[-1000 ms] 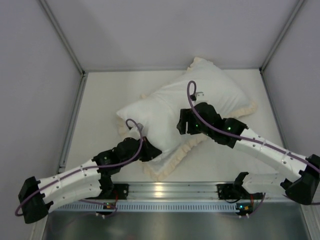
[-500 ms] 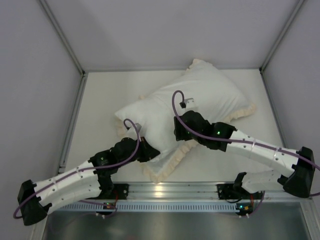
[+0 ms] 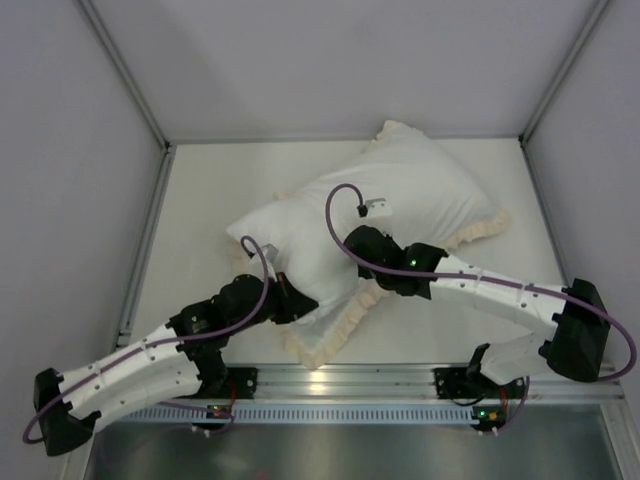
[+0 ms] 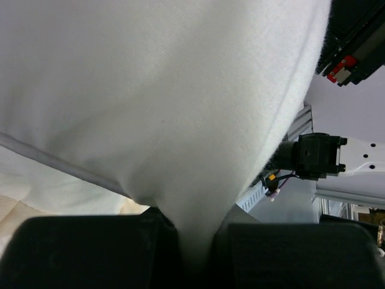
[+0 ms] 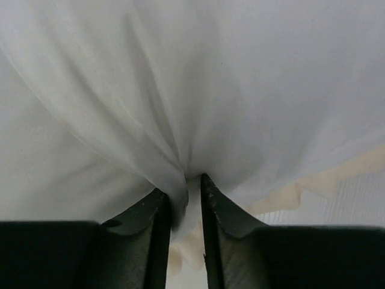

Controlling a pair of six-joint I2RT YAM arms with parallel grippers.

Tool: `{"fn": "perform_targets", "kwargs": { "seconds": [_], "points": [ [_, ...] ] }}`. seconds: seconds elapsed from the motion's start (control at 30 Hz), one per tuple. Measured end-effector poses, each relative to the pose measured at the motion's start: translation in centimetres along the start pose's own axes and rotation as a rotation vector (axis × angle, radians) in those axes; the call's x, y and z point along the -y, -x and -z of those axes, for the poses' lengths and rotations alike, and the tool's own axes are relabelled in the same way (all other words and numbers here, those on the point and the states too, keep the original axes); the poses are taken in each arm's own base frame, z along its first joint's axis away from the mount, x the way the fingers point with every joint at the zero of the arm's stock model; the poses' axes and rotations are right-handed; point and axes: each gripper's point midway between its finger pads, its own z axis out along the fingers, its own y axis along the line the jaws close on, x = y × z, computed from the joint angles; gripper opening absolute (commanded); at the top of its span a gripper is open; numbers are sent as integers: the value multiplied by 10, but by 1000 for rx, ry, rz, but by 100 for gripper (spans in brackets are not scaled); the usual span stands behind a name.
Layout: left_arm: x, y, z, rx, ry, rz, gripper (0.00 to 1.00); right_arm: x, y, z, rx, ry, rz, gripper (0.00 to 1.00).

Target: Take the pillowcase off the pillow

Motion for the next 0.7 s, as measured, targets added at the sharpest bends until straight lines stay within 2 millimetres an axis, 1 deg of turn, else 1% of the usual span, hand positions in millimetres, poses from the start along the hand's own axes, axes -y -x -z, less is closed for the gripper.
{"fn": "perform_targets", "kwargs": {
  "seconds": [0.07,0.1,0.27,0.37,0.43,0.53,0.63,0.7],
  "points": [
    [2,2,3,4,-6,0,0,2,3,0,15,-16,-16,7],
    [3,2,5,5,-7,1,0,2,4,0,20,-22,-20,0],
    [5,5,14,11,-16,1,0,10,11,1,53,-61,-46,0],
    [12,10,27,20,-30,3,0,19,18,2,79,-90,-63,0],
    [26,20,40,39,-59,4,0,28,22,2,95,-112,-84,0],
    [53,38,66,67,-104,-2,0,48,27,-1,111,-154,-133,0],
    [80,59,97,102,-149,-16,0,75,35,-6,125,-211,-189,0],
    [90,69,117,128,-166,-22,0,88,39,-8,132,-231,-224,0]
  ]
}}
